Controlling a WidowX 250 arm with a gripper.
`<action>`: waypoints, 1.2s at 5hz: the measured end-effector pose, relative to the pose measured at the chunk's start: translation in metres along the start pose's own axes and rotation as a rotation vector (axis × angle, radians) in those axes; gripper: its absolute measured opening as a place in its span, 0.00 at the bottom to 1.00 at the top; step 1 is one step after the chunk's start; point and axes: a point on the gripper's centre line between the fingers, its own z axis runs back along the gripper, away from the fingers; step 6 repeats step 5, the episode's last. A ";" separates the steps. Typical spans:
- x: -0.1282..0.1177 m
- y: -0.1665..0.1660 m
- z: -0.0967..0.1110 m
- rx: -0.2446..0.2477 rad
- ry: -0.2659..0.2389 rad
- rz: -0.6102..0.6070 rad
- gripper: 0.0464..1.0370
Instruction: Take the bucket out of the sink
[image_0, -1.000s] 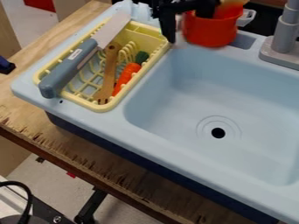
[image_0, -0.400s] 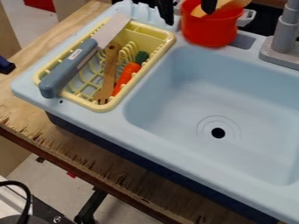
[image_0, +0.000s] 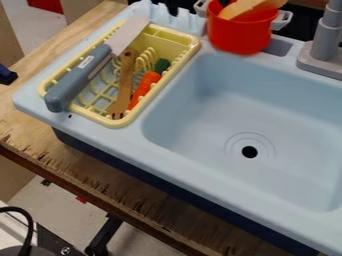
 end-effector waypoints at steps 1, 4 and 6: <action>-0.011 0.009 0.000 0.026 -0.025 -0.130 0.96; -0.071 -0.019 -0.027 -0.027 -0.054 -0.422 0.96; -0.090 -0.045 -0.049 0.022 -0.044 -0.381 0.96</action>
